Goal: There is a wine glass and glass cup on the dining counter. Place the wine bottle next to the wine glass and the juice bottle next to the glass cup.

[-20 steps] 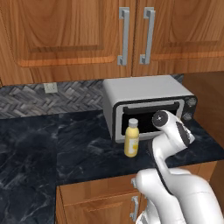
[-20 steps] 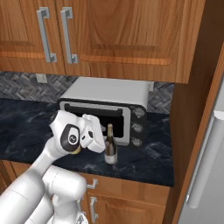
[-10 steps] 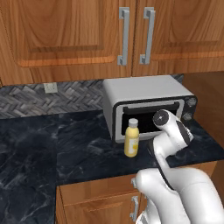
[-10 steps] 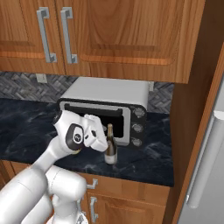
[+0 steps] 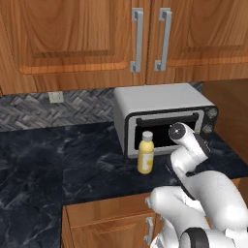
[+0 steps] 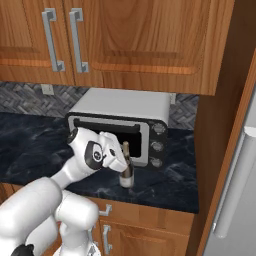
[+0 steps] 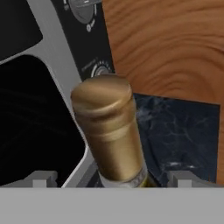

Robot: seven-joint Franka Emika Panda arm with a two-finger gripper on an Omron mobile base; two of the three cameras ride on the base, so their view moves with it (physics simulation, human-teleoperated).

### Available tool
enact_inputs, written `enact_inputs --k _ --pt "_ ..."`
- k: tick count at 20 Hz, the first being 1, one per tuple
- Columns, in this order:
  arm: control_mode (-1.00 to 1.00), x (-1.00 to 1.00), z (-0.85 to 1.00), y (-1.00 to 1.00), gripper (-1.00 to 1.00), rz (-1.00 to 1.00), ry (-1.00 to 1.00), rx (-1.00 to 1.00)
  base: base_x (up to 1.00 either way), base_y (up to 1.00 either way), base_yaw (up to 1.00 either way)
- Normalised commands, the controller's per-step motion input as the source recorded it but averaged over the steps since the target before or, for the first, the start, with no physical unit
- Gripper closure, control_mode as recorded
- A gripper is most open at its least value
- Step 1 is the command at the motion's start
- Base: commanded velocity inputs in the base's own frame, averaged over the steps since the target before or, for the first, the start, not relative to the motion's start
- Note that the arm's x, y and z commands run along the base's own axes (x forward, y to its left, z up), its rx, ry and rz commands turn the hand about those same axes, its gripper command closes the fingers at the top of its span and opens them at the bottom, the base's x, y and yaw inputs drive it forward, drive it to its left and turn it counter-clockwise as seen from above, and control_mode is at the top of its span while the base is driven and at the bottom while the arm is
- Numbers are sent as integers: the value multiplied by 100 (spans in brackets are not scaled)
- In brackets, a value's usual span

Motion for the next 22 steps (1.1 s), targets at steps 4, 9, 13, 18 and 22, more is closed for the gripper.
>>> enact_inputs --k 4,9,13,18,22 --pt "-100 21 -23 -1 -100 1 0 -1 0 0 0" --pt "-100 8 -13 -14 -100 0 0 -4 0 0 0" --pt "-100 0 -4 -18 -100 0 0 -5 0 0 0" --pt "-100 0 -3 -19 -100 0 0 -5 0 0 0" --pt "-100 0 -4 -24 -100 1 0 -5 0 0 0"
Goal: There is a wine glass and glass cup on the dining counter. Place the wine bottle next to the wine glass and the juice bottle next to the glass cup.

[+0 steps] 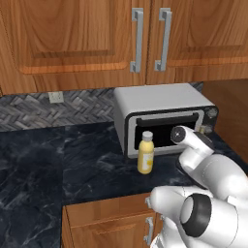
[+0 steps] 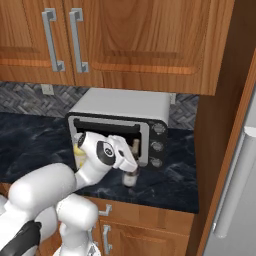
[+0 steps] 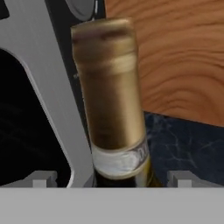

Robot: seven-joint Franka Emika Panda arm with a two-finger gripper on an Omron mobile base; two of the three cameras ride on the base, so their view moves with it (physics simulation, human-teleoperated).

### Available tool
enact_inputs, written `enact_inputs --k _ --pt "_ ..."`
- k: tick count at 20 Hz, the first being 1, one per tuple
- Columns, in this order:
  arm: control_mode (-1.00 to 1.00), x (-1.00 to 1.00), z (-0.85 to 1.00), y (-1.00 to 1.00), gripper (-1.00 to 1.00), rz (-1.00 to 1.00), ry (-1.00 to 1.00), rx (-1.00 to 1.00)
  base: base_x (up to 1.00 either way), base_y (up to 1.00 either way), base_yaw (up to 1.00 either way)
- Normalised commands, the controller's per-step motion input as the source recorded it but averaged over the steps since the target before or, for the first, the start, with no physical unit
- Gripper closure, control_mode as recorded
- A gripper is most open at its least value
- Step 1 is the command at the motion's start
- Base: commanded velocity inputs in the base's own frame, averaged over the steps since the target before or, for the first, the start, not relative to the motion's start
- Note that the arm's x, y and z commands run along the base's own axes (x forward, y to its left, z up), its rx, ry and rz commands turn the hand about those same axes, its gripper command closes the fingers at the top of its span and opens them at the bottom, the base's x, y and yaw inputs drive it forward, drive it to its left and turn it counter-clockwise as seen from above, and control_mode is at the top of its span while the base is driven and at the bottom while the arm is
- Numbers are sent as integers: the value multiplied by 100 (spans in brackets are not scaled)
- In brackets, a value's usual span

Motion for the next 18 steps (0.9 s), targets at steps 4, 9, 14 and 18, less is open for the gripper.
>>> enact_inputs --k 4,9,14,18 --pt "-100 0 -5 -23 -100 3 0 -5 0 0 0" --pt "-100 -1 -6 -6 -100 5 0 0 0 0 0" --pt "-100 -8 0 0 100 7 0 0 0 0 0" --pt "-100 -2 0 -4 100 8 0 0 0 0 0"
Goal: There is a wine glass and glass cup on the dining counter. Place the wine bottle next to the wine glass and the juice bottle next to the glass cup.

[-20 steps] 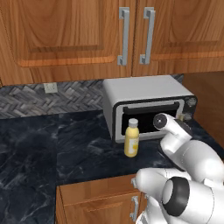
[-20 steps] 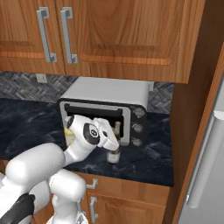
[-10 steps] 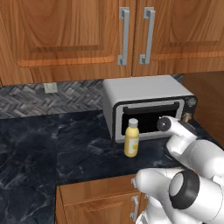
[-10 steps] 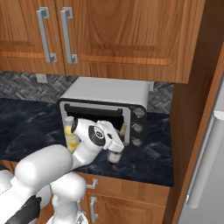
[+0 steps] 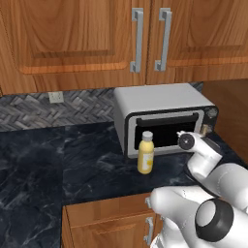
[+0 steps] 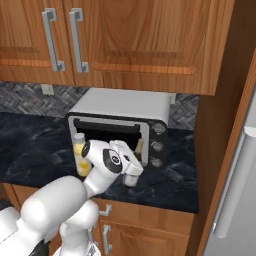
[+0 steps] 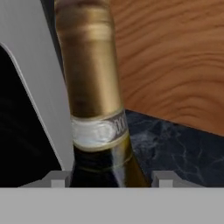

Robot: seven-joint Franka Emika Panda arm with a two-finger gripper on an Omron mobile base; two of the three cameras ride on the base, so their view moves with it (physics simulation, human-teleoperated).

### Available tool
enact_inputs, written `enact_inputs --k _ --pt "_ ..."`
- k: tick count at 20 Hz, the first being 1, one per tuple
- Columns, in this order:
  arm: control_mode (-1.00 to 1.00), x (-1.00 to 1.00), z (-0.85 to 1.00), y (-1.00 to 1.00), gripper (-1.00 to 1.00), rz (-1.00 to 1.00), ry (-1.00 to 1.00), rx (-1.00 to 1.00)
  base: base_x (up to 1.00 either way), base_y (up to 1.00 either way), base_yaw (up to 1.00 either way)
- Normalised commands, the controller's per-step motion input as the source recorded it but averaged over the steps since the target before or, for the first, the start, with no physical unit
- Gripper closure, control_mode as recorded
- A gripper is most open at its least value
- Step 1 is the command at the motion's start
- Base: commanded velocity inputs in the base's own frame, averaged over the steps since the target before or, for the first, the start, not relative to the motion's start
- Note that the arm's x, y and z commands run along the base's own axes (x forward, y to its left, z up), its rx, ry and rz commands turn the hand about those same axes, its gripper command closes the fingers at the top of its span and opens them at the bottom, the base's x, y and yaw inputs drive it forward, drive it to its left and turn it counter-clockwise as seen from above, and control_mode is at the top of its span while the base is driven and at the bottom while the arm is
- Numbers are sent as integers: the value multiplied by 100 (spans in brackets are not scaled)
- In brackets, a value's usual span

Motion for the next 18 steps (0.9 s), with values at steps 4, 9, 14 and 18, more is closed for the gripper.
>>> enact_inputs --k 4,9,14,18 --pt "-100 -2 0 -7 100 8 0 0 0 0 0" --pt "-100 -12 6 -3 100 9 0 0 0 0 0" --pt "-100 -18 41 20 100 1 1 0 0 0 0" --pt "-100 -14 54 20 100 0 10 0 0 0 0"
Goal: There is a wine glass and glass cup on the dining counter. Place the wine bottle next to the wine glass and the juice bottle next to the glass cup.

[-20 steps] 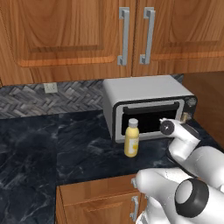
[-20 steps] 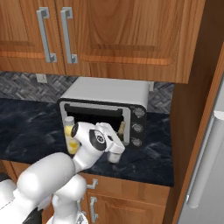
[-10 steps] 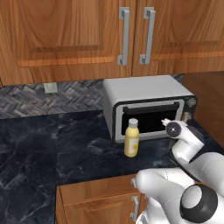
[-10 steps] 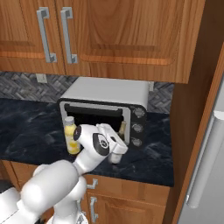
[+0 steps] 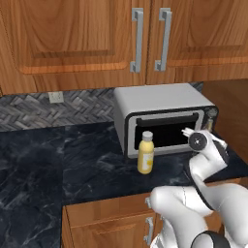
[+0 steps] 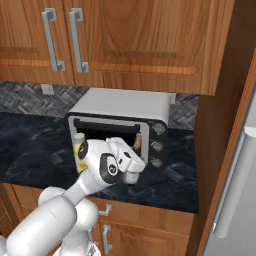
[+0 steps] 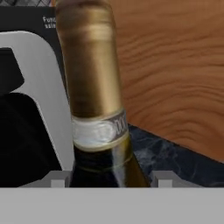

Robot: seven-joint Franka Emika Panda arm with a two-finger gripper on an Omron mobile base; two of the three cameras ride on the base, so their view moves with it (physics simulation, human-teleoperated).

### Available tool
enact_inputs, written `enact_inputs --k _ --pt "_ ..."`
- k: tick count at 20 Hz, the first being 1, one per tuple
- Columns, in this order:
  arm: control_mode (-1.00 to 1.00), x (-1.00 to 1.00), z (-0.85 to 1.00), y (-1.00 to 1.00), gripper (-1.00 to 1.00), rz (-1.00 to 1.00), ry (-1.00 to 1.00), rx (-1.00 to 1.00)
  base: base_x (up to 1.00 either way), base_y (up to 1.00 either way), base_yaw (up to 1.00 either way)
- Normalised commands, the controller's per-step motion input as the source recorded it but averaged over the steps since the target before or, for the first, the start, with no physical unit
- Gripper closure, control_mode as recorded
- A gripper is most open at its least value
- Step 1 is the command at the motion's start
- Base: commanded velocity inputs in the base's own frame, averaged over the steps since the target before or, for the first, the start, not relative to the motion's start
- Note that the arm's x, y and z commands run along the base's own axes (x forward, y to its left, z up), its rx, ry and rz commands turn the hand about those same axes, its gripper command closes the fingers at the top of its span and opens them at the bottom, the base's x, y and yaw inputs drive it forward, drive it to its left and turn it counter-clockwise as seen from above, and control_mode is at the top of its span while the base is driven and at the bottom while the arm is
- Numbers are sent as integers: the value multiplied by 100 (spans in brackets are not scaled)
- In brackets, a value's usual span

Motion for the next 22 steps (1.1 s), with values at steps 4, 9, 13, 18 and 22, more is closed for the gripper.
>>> enact_inputs --k 4,9,13,18,22 --pt "-100 -21 52 28 100 -2 19 0 0 0 0" --pt "-100 -19 50 30 100 -4 17 0 0 0 0" --pt "-100 -25 53 23 100 -3 1 0 0 0 0" --pt "-100 -27 47 26 100 -6 -2 -1 0 0 0" --pt "-100 -18 29 33 100 -10 -12 -10 0 0 0"
